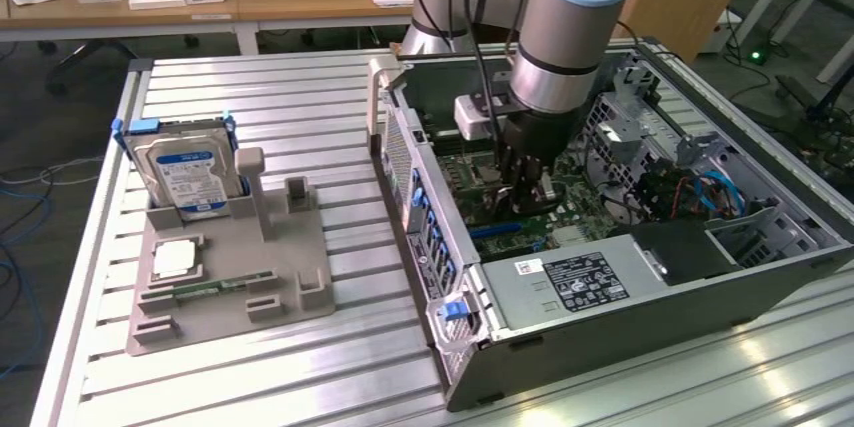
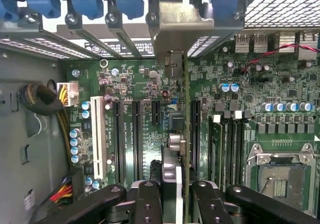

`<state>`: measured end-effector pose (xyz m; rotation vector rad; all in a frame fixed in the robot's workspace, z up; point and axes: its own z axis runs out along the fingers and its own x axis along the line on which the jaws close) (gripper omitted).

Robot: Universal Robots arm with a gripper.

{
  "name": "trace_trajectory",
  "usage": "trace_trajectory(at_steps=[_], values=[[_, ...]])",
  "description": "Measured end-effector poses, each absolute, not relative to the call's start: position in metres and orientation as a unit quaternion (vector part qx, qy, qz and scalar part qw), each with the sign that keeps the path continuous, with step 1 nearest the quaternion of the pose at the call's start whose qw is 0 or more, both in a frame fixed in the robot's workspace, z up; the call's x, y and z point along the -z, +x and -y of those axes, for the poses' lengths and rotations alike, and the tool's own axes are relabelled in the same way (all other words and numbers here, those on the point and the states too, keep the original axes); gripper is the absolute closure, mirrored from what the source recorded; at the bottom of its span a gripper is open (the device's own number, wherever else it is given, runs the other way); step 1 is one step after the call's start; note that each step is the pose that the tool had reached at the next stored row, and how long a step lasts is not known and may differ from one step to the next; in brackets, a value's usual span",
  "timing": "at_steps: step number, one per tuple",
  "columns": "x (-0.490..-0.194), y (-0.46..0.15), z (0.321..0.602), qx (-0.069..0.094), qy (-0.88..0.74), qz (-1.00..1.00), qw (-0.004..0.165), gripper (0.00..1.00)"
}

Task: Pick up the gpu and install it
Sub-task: 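Insert the gpu into the slot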

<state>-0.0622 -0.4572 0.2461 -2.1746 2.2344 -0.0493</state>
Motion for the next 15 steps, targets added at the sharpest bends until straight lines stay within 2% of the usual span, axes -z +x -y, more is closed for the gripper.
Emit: trace_trajectory(at_steps=[15], values=[[-0.235,-0.068,0.457,0.016,-0.697,-0.716,0.012,0.72]])
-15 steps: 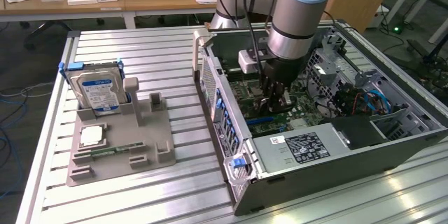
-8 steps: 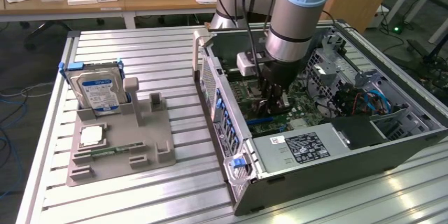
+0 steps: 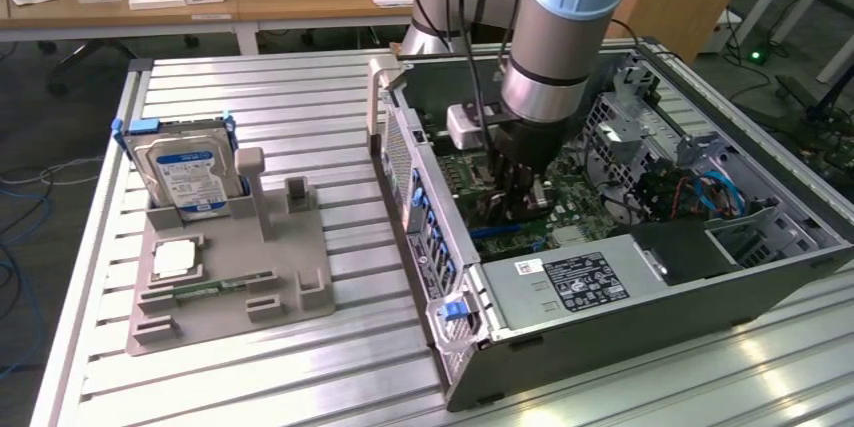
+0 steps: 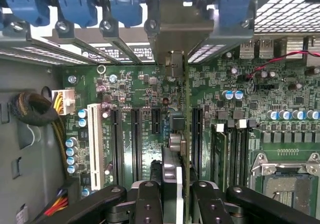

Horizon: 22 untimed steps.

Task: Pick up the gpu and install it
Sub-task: 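Insert the gpu into the slot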

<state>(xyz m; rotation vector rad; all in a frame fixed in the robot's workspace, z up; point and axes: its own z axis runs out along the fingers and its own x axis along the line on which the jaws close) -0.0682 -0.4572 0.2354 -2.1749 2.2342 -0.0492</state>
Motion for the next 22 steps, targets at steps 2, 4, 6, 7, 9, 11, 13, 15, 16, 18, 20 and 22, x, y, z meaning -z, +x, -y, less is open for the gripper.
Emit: trace_trajectory(at_steps=[2,4,6,7,9,11,13,15,16,18,20,22], values=[[-0.2338,-0.0684,0.4572,0.016,-0.697,-0.716,0.012,0.72],[-0.2321,-0.0685,0.4572,0.016,-0.697,-0.716,0.012,0.72],[-0.2303,-0.0686,0.4572,0.016,-0.697,-0.716,0.012,0.72],[-0.2294,-0.0686,0.4572,0.016,-0.697,-0.716,0.012,0.72],[-0.2275,-0.0687,0.4572,0.016,-0.697,-0.716,0.012,0.72],[-0.2273,-0.0688,0.4573,0.016,-0.697,-0.716,0.012,0.72],[-0.2273,-0.0688,0.4573,0.016,-0.697,-0.716,0.012,0.72],[-0.2273,-0.0687,0.4572,0.016,-0.697,-0.716,0.012,0.72],[-0.2272,-0.0688,0.4569,0.016,-0.697,-0.716,0.012,0.72],[-0.2271,-0.0689,0.4554,0.016,-0.697,-0.717,0.012,0.72],[-0.2271,-0.0687,0.4550,0.016,-0.697,-0.716,0.012,0.72],[-0.2271,-0.0688,0.4550,0.016,-0.697,-0.716,0.012,0.72]])
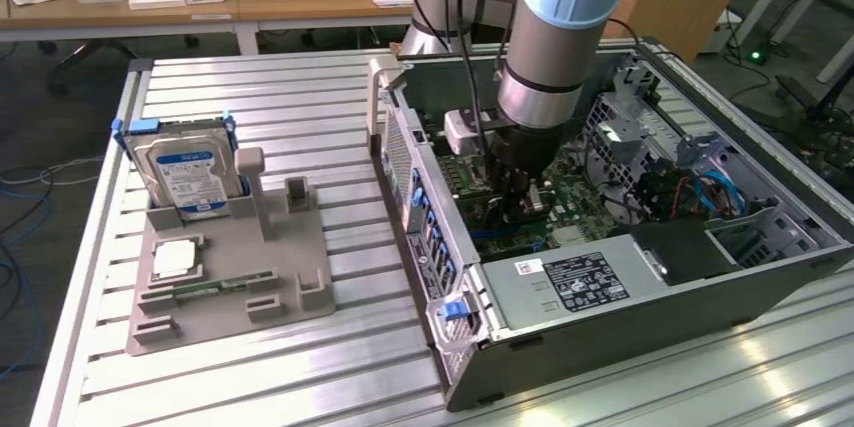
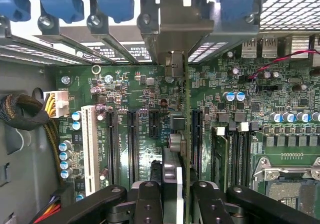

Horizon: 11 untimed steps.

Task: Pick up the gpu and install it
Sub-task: 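Insert the gpu into the slot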

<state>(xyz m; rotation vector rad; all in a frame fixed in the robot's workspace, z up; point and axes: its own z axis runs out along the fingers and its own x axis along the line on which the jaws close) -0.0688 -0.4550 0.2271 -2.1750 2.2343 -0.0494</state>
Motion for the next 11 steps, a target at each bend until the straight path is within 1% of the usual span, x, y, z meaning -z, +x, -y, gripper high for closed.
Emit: trace_trajectory(at_steps=[11], values=[[-0.2248,-0.0694,0.4549,0.016,-0.697,-0.716,0.012,0.72]])
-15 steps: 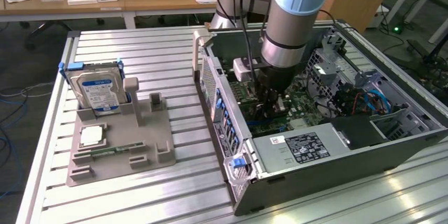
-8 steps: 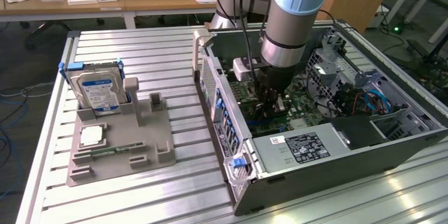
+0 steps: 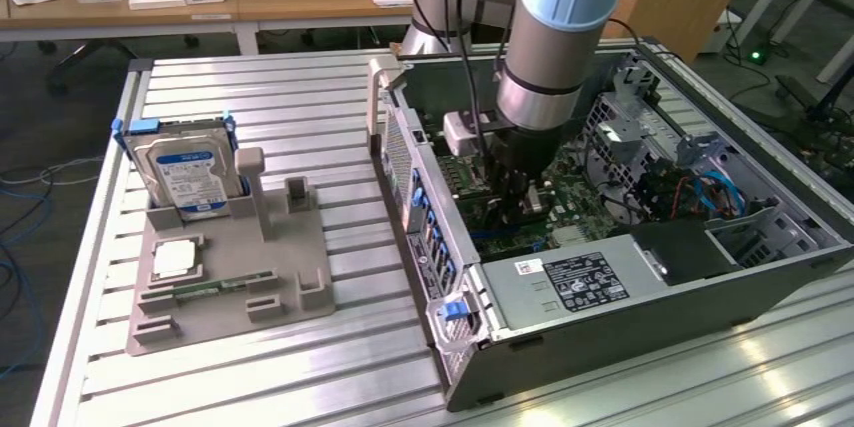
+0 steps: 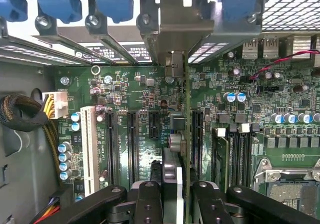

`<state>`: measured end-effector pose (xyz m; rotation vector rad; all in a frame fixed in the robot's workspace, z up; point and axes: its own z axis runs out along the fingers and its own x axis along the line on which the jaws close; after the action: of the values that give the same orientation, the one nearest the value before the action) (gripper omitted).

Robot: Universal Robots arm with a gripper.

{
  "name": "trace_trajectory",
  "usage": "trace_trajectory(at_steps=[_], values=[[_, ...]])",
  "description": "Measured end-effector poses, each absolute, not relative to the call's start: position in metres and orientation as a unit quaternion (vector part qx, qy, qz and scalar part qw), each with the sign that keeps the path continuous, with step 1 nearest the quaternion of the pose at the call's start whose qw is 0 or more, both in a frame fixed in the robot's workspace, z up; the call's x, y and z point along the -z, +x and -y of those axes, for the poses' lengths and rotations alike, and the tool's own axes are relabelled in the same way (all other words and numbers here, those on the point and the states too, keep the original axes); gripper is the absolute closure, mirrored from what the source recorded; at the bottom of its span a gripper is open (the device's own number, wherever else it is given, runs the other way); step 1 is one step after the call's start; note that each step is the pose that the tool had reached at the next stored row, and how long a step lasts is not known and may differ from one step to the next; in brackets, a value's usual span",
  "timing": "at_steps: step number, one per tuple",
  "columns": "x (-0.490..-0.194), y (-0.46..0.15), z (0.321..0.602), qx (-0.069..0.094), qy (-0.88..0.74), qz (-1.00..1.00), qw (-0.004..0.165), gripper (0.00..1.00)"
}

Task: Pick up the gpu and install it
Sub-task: 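Insert the gpu into the slot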

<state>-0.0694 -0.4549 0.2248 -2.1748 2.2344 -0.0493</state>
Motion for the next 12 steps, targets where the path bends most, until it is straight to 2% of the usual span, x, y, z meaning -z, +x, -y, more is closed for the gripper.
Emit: trace_trajectory(at_steps=[12], values=[[-0.2222,-0.0695,0.4549,0.016,-0.697,-0.716,0.012,0.72]])
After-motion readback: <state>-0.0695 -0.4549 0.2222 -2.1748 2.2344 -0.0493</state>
